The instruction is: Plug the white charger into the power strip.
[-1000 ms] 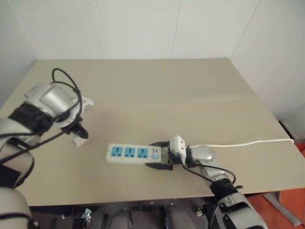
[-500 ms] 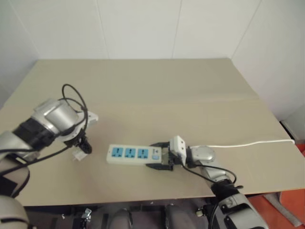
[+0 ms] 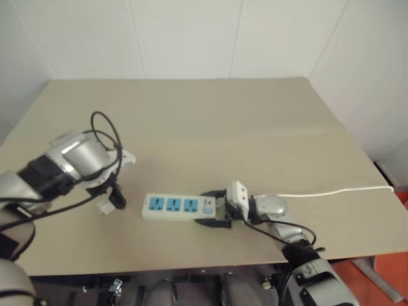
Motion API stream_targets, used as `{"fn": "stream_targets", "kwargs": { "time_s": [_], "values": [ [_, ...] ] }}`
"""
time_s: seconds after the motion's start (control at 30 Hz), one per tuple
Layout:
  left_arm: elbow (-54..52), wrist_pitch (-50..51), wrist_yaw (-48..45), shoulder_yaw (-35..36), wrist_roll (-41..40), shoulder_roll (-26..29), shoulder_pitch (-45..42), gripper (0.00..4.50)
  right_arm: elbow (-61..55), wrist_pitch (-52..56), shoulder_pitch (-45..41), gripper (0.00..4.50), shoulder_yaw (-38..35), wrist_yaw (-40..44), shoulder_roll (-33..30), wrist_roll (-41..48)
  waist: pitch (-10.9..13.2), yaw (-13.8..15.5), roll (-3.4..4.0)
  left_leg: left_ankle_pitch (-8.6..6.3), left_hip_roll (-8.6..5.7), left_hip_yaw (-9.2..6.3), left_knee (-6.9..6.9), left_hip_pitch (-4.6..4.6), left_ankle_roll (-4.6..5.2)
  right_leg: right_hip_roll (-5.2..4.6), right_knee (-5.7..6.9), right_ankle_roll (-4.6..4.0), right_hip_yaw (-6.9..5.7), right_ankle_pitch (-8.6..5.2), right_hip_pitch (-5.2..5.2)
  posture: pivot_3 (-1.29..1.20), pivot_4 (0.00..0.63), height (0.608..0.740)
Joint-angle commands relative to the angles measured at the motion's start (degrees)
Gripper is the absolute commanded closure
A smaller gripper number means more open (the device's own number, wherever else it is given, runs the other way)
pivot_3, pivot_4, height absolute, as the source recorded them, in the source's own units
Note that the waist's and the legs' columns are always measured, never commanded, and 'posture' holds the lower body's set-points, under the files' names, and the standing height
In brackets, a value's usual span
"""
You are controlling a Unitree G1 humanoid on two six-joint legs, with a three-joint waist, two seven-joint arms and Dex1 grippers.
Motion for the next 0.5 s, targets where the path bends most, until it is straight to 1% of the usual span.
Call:
{"fn": "stream_targets", "kwargs": {
  "time_s": [0.03, 0.17, 0.23, 0.37, 0.5],
  "values": [
    [2.27, -1.76, -1.52, -2.51, 2.09, -0.99, -2.40, 0.02, -0.91, 1.29, 1.54, 1.06, 1.15, 0.22, 0.05, 0.06, 0.00, 0.02, 0.00, 0.00, 0.00, 0.00, 0.01, 0.00, 0.00, 0.00, 0.00, 0.00, 0.00, 0.00, 0.00, 0.00, 0.150, 0.740],
    [7.34, -3.55, -2.35, -3.66, 3.58, -4.80, -3.87, 0.02, -1.96, 1.84, 2.38, 1.06, 1.09, -0.15, -0.27, 0.07, 0.00, 0.28, 0.00, 0.00, -0.02, -0.01, 0.01, 0.00, 0.00, 0.00, 0.00, 0.00, 0.00, 0.00, 0.01, 0.00, 0.150, 0.740],
    [8.86, -4.28, -2.87, -3.66, 4.17, -5.86, -4.04, 0.02, -2.73, 2.37, 2.85, 1.06, 1.01, -0.49, -0.35, 0.10, 0.00, 0.23, 0.00, 0.00, -0.01, 0.00, 0.01, 0.00, 0.00, 0.00, 0.00, 0.00, 0.00, 0.00, 0.01, 0.00, 0.150, 0.740],
    [11.07, -5.44, -3.54, -3.76, 5.40, -7.29, -3.67, 0.02, -4.15, 2.99, 3.79, 1.06, 0.99, -1.06, -0.58, -0.02, 0.00, 0.20, 0.00, -0.01, -0.02, 0.00, 0.01, 0.00, 0.01, -0.01, 0.00, 0.00, 0.00, -0.03, 0.01, 0.00, 0.150, 0.740],
    [10.24, -5.57, -5.27, -4.23, 6.24, -6.79, -3.88, 0.02, -4.99, 3.48, 4.28, 1.06, 0.97, -1.85, -0.81, -0.16, 0.00, 0.23, 0.00, 0.00, -0.02, -0.01, 0.02, 0.03, 0.02, -0.01, 0.01, 0.01, 0.00, -0.03, 0.05, 0.00, 0.150, 0.740]
  ]
}}
